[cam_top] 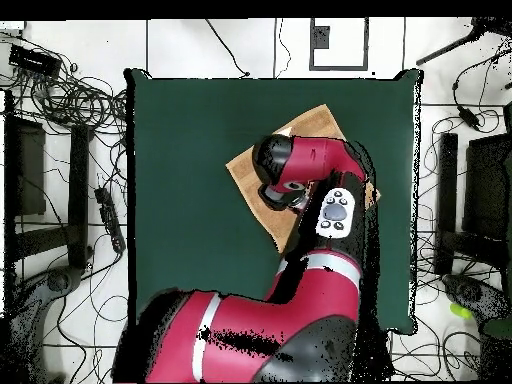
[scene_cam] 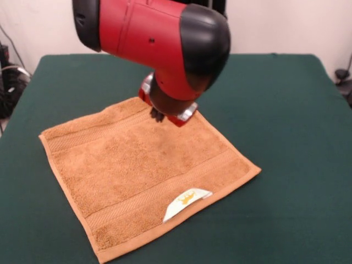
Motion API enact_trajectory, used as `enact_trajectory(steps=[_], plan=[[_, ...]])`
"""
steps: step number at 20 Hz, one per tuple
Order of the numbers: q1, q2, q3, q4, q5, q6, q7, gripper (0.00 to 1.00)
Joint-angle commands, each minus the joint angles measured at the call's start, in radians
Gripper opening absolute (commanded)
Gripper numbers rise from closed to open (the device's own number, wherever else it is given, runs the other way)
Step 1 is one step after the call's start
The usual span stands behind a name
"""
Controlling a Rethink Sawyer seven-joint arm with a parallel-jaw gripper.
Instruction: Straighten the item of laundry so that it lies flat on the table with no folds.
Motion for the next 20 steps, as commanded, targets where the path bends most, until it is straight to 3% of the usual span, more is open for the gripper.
enact_trajectory(steps=[1, 8, 20], plan=[[0.067, 0.049, 0.112, 0.033, 0.129, 0.083, 0.281, 0.0], [0.094, 0.088, 0.029, -0.015, 0.153, 0.228, 0.306, 0.0], [0.088, 0.029, -0.091, 0.086, 0.051, 0.226, 0.154, 0.0]])
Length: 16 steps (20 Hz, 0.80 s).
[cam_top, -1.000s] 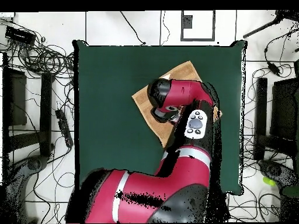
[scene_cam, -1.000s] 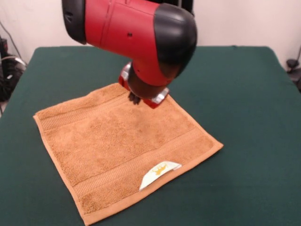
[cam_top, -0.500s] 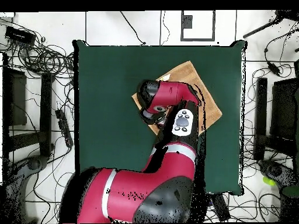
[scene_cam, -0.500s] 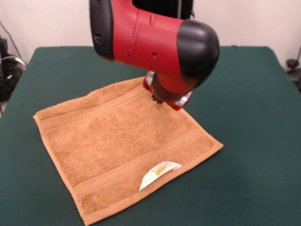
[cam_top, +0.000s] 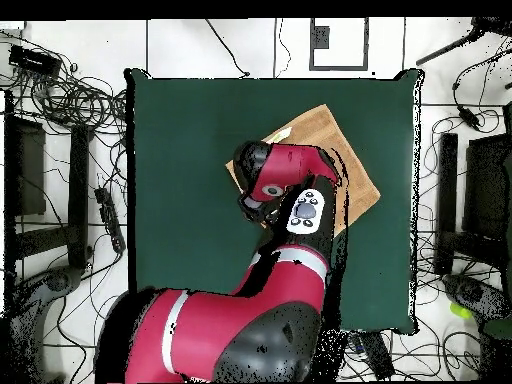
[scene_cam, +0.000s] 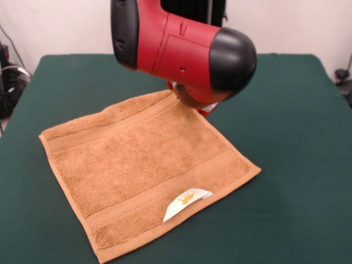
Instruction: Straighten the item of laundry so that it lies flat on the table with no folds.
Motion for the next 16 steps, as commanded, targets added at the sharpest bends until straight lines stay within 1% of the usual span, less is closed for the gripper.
enact_trajectory(steps=[1, 4, 5, 7, 10, 12, 16], plan=[[0.007, -0.037, -0.036, 0.085, -0.058, 0.015, 0.148, 0.0], [-0.004, -0.009, -0.056, 0.067, -0.08, -0.022, 0.147, 0.0], [-0.009, 0.027, -0.055, 0.03, -0.08, -0.027, 0.155, 0.0], [-0.014, 0.065, -0.061, -0.011, -0.08, -0.05, 0.187, 0.0], [-0.031, 0.12, -0.057, -0.054, -0.064, -0.106, 0.236, 0.0], [-0.044, 0.148, -0.049, -0.074, -0.044, -0.132, 0.244, 0.0], [-0.071, 0.163, -0.016, -0.078, 0.005, -0.153, 0.246, 0.0]])
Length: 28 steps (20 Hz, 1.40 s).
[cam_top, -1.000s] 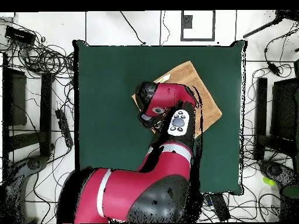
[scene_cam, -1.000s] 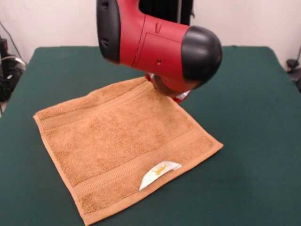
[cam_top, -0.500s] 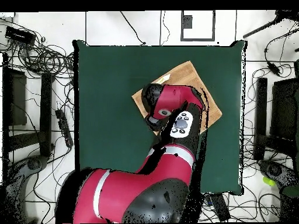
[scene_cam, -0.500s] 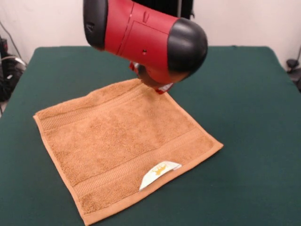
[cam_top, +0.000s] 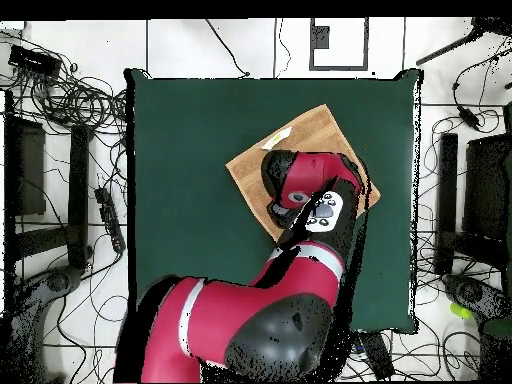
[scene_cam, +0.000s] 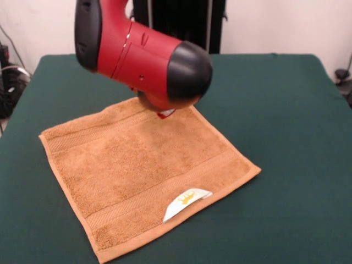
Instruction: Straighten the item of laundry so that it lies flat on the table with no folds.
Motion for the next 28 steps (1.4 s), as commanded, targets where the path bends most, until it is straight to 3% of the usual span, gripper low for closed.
enact_trajectory(steps=[1, 8, 11, 14, 21, 23, 28], plan=[[-0.021, 0.074, 0.087, -0.029, 0.062, -0.111, 0.246, 0.0], [-0.034, 0.072, 0.136, 0.001, 0.147, -0.133, 0.261, 0.0], [-0.049, 0.119, 0.149, -0.023, 0.181, -0.163, 0.294, 0.0], [-0.061, 0.176, 0.14, -0.076, 0.185, -0.174, 0.301, 0.0], [-0.062, 0.216, 0.129, -0.098, 0.193, -0.197, 0.312, 0.0], [-0.068, 0.208, 0.142, -0.09, 0.195, -0.206, 0.286, 0.0], [-0.106, 0.07, 0.243, 0.054, 0.216, -0.458, 0.149, 0.0]])
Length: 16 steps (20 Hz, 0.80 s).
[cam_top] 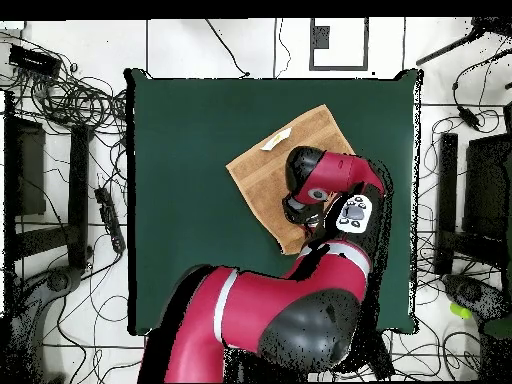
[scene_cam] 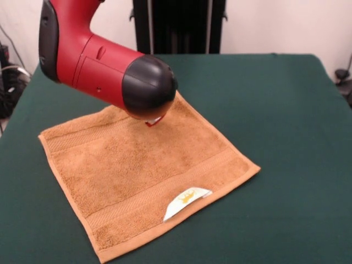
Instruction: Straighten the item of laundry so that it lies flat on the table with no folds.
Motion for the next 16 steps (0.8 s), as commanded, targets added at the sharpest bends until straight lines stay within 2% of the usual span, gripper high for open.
enact_trajectory(steps=[1, 4, 10, 16], plan=[[-0.042, -0.005, 0.277, 0.135, 0.115, -0.579, 0.115, 0.0], [-0.096, -0.091, 0.369, 0.237, 0.147, -0.697, 0.04, 0.0], [-0.218, -0.194, 0.544, 0.385, 0.102, -0.926, -0.091, 0.0], [-0.322, -0.251, 0.683, 0.466, 0.029, -1.023, -0.127, 0.0]])
